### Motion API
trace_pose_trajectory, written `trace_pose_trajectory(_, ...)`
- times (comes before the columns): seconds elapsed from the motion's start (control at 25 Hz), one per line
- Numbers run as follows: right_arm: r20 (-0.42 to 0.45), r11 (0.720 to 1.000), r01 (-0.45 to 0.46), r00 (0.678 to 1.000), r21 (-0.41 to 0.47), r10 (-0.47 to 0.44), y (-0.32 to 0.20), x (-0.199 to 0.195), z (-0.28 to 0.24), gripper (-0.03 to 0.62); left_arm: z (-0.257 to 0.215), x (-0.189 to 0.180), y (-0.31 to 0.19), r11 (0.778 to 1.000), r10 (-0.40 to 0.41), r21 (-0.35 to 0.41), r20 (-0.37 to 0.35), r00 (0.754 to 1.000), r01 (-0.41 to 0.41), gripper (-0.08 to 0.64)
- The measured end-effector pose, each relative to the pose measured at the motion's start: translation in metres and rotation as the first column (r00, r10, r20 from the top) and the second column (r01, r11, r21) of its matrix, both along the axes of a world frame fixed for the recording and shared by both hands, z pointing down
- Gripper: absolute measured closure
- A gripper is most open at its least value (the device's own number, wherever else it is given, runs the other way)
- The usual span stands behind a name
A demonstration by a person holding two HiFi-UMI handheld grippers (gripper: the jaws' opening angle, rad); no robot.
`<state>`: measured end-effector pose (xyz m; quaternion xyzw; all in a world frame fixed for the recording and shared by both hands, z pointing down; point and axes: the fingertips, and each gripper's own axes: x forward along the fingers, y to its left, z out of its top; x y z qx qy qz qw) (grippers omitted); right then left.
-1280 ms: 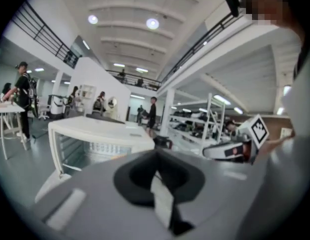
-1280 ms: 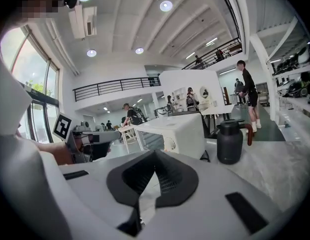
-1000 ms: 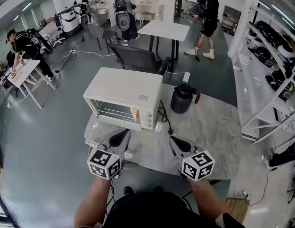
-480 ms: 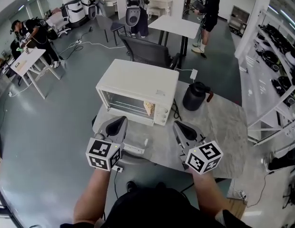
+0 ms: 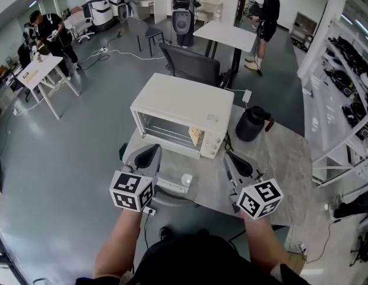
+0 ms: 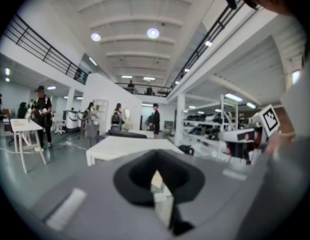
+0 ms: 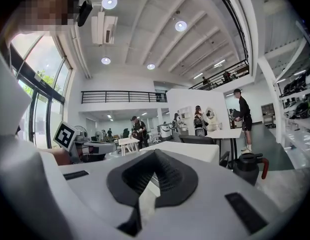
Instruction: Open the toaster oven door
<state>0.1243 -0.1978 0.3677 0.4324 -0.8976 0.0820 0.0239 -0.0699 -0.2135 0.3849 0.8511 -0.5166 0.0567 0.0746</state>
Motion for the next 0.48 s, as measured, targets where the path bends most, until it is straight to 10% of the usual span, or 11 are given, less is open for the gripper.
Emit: trace_pose_trajectory(0.48, -0.025, 0.999, 0.006, 1.0, 0.042, -0.005, 0.0, -0.006, -0.011, 0.601, -0.005, -0.011, -0.002, 1.0, -0.022, 0.01, 0.014, 1.0, 0.022, 0.551)
